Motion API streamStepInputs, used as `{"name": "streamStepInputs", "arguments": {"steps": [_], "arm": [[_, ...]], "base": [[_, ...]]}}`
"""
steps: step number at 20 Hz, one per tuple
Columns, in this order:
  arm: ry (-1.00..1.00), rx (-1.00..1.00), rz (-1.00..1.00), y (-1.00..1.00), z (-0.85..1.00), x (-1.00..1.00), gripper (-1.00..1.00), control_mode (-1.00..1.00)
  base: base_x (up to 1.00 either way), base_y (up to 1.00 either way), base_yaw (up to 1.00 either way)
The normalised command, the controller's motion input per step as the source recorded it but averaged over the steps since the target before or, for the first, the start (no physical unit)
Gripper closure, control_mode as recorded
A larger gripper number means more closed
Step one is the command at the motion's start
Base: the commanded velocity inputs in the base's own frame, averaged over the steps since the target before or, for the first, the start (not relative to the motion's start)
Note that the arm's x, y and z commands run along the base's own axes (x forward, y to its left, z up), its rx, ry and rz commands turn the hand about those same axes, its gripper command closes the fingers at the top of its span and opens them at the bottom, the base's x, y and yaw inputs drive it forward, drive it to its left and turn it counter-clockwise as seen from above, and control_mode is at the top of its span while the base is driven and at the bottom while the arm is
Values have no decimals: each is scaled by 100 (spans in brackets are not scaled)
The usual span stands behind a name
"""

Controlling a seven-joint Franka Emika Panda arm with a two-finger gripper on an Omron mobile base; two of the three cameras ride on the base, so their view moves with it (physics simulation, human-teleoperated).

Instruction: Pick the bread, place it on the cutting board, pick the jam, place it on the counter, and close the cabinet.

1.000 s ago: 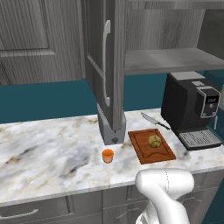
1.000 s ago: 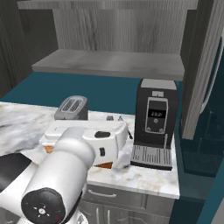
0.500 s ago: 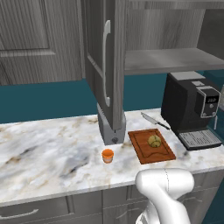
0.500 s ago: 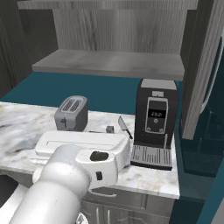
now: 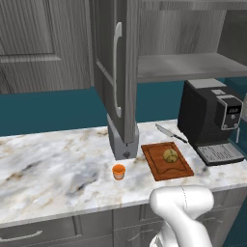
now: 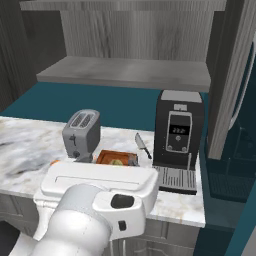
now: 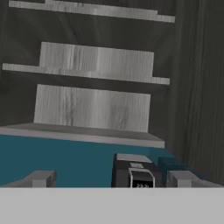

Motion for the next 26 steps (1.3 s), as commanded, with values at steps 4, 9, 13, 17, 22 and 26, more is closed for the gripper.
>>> {"name": "streamStepInputs", "arguments": {"steps": [4, 9, 13, 17, 22, 26], "arm": [[0, 0, 0, -20, 0, -2, -100, -100], [0, 0, 0, -16, 0, -6, -100, -100], [-2, 0, 0, -32, 0, -33, -100, -100], [-4, 0, 0, -24, 0, -22, -100, -100], [-2, 0, 0, -25, 0, -7, -100, -100], [-1, 0, 0, -23, 0, -4, -100, -100]], "base": [[0, 0, 0], [0, 0, 0], [0, 0, 0], [0, 0, 0], [0, 0, 0], [0, 0, 0]]}}
